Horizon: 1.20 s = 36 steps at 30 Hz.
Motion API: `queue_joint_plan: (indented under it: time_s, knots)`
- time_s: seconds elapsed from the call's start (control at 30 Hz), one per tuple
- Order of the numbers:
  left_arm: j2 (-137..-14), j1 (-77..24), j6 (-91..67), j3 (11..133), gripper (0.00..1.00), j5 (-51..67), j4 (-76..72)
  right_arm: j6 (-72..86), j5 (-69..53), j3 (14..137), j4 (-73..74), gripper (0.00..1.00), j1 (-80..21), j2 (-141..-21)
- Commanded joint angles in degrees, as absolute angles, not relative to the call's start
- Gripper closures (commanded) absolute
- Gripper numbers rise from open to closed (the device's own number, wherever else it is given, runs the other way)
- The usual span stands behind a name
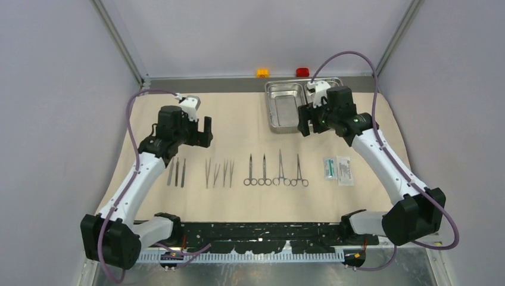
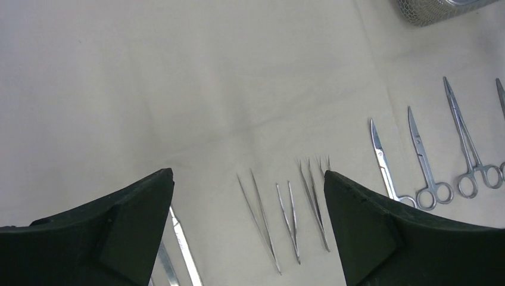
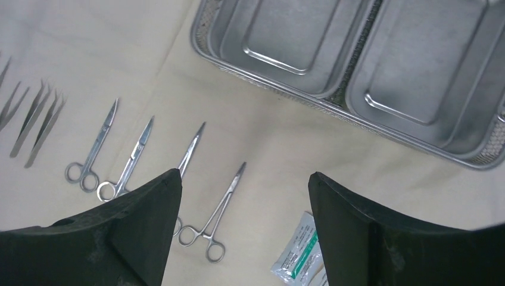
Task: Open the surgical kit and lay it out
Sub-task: Place the medical item in the surgical kit, then reset both arms
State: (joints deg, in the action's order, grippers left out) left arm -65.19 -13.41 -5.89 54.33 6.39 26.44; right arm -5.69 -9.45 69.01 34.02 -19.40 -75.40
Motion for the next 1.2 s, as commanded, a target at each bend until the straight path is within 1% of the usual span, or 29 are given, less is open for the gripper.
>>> queue_joint_plan:
  time_s: [0.0,0.13,0.23,0.27,0.33,0.4,0.53,0.77,0.93,1.13,1.17]
  knots:
    - [-62.1,-12.7,3.9,54.4,0.0,4.2,21.6,-0.5,-5.3,67.2,29.5,0.17,-14.1,-71.0]
    - [-60.9,-11.9,5.9,53.2,0.0,4.9,20.0,-0.4,-2.2,65.6,28.8,0.16,-11.6,-68.0]
    - [-59.2,-11.9,7.1,52.7,0.0,6.9,19.4,-0.7,-0.2,63.6,27.9,0.08,-11.3,-65.1]
    - [-58.2,-11.9,7.5,52.2,0.0,6.9,18.4,-0.7,2.3,62.6,27.1,0.06,-11.2,-63.9]
    - [-56.5,-11.8,7.9,51.9,0.0,5.9,17.6,-0.9,4.2,60.7,25.6,0.06,-11.2,-61.3]
    - [-55.3,-11.7,7.3,52.6,0.0,4.8,18.1,-2.6,3.3,59.6,25.9,0.06,-11.1,-58.6]
    - [-52.2,-11.4,6.7,56.0,0.0,5.4,21.6,-4.3,2.2,61.9,31.0,0.06,-11.1,-56.6]
    - [-47.6,-11.4,7.3,61.7,0.0,8.9,28.7,-3.6,2.4,64.3,35.5,0.06,-11.1,-52.1]
    - [-44.3,-11.4,5.1,60.9,0.0,11.5,29.9,-3.1,1.1,63.6,35.7,0.06,-11.1,-48.7]
    - [-43.9,-10.8,3.3,60.8,0.0,12.2,29.2,-2.1,0.8,64.4,35.9,0.06,-11.1,-48.9]
    - [-43.9,-10.5,2.8,61.0,0.0,12.3,29.3,-2.1,-0.8,64.3,35.8,0.06,-11.0,-49.0]
